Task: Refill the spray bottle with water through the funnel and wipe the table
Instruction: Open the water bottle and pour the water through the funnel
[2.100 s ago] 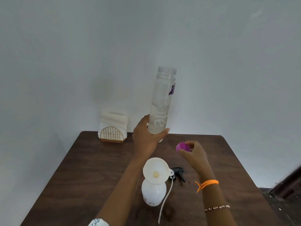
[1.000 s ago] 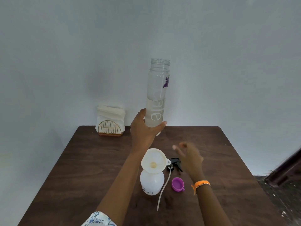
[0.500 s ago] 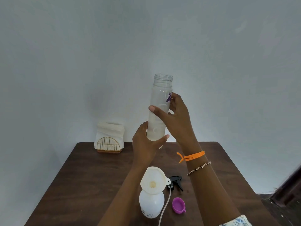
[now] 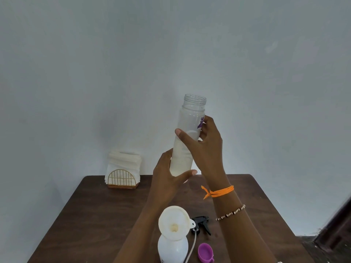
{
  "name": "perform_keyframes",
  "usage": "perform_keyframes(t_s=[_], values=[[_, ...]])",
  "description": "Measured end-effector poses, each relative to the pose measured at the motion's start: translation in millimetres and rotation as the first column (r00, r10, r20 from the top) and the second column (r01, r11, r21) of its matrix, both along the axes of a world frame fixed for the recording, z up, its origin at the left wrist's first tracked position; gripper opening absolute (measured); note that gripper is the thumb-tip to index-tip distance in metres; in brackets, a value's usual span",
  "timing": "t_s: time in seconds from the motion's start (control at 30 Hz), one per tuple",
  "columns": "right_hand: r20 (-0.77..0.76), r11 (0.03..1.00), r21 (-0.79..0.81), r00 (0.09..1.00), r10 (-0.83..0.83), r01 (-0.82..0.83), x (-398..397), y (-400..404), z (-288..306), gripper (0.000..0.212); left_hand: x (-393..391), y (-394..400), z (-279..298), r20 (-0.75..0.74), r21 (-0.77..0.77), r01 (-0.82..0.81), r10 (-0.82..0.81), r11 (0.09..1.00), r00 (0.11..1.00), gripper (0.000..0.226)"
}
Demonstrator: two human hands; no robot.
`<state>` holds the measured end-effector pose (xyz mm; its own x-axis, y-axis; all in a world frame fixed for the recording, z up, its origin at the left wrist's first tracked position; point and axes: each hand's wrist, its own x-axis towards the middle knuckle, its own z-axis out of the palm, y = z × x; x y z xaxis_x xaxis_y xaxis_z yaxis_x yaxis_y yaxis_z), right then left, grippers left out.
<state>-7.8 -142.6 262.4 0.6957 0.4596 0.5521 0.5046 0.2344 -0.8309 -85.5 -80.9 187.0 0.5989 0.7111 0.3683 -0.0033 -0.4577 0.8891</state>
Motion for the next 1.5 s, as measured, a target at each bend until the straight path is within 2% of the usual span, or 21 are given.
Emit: perform_keyframes(t_s=[0.13, 0.27, 0.4, 0.57, 0.8, 1.17, 1.37, 1.5], values=[[0.018, 1.0, 0.004, 1.0, 0.006, -0.006, 2, -7, -6, 0.048, -15, 3, -14, -0.044, -0.056, 0.086, -0.088, 0.995, 0.995, 0.082], [0.01, 1.0, 0.017, 1.0, 0.005, -0.005, 7, -16, -14, 0.048, -39, 0, -37, -0.175, -0.068, 0.164, -0.173, 0.984, 0.969, 0.087], [0.026, 1.0, -0.008, 0.999, -0.02, 0.02, 9, -26, -27, 0.045, -55, -7, -64, -0.253, -0.098, 0.165, -0.185, 0.981, 0.95, 0.095], [0.027, 0.998, -0.048, 0.999, -0.032, 0.033, 9, -39, -52, 0.045, -67, -15, -92, -0.32, -0.168, 0.176, -0.223, 0.97, 0.921, 0.12], [0.023, 0.99, -0.132, 0.999, -0.045, 0.048, 4, -57, -92, 0.047, -69, -20, -120, -0.339, -0.197, 0.132, -0.194, 0.971, 0.921, 0.118], [0.056, 0.959, -0.278, 0.998, -0.042, 0.056, -6, -83, -142, 0.055, -62, -27, -143, -0.277, -0.286, 0.079, -0.161, 0.955, 0.947, 0.115], [0.037, 0.938, -0.346, 0.999, -0.022, 0.034, -14, -93, -161, 0.057, -60, -27, -144, -0.278, -0.285, 0.026, -0.108, 0.958, 0.955, 0.099], [0.043, 0.927, -0.374, 0.999, -0.003, 0.019, -19, -98, -172, 0.058, -62, -25, -144, -0.302, -0.251, -0.013, -0.066, 0.968, 0.951, 0.1]])
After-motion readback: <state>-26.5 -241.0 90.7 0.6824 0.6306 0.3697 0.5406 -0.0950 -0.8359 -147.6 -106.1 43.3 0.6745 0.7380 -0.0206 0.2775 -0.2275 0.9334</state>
